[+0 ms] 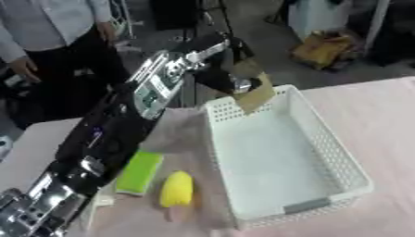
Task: Pick up objects on the table and place them in the box.
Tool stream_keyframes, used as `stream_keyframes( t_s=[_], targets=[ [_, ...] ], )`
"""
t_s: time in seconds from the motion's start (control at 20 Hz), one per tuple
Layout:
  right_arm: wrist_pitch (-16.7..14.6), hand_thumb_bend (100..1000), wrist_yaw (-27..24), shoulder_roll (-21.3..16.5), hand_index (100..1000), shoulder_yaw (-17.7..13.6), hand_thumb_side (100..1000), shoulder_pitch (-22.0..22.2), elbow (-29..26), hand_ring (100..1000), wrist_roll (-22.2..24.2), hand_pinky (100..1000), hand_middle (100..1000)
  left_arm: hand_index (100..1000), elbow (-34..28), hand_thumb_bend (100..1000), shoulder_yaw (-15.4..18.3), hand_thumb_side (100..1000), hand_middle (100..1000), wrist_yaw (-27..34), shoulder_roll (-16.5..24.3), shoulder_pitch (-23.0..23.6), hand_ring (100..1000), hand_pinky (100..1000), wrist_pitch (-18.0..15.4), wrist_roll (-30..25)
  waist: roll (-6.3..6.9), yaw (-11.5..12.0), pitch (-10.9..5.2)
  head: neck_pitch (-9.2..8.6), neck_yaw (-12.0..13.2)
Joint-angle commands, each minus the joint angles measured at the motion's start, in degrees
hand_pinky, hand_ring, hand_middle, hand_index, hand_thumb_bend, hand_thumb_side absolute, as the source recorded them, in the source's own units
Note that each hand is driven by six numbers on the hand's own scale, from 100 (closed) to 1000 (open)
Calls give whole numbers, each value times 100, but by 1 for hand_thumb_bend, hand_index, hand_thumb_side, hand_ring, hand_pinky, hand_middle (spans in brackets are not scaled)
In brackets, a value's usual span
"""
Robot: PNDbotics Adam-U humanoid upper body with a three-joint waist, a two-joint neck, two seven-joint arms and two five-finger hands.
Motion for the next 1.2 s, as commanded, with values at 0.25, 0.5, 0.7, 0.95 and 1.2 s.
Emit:
stream_keyframes(
  t_s=[0.25, 0.5, 0.7, 0.95, 1.2],
  targets=[
    [-33, 100, -28, -55, 596, -5, 1000, -71, -99, 825, 36, 822, 673, 453, 97, 100, -70, 461, 273, -583, -149, -13, 266, 400, -91, 586, -89, -2, -54, -107, 62],
    [-58, 100, -36, -51, 596, -3, 1000, -63, -99, 825, 34, 822, 673, 557, 173, 125, -124, 476, 403, -867, -271, 33, 400, 524, -181, 721, -114, 6, -46, -128, 74],
    [-74, 100, -60, -43, 595, 0, 1000, -64, -99, 825, 30, 822, 674, 675, 229, 155, -176, 532, 536, -1023, -348, 100, 549, 620, -350, 719, -148, 2, -45, -164, 104],
    [-89, 100, -75, -34, 595, -5, 1000, -65, -99, 825, 23, 822, 674, 737, 303, 158, -192, 566, 603, -1148, -404, 156, 622, 639, -545, 604, -179, -2, -36, -197, 160],
    [-99, 100, -74, -21, 596, -13, 1000, -62, -99, 825, 10, 822, 674, 872, 360, 195, -221, 649, 737, -1250, -451, 209, 760, 687, -699, 392, -207, -22, -16, -221, 210]
  ],
)
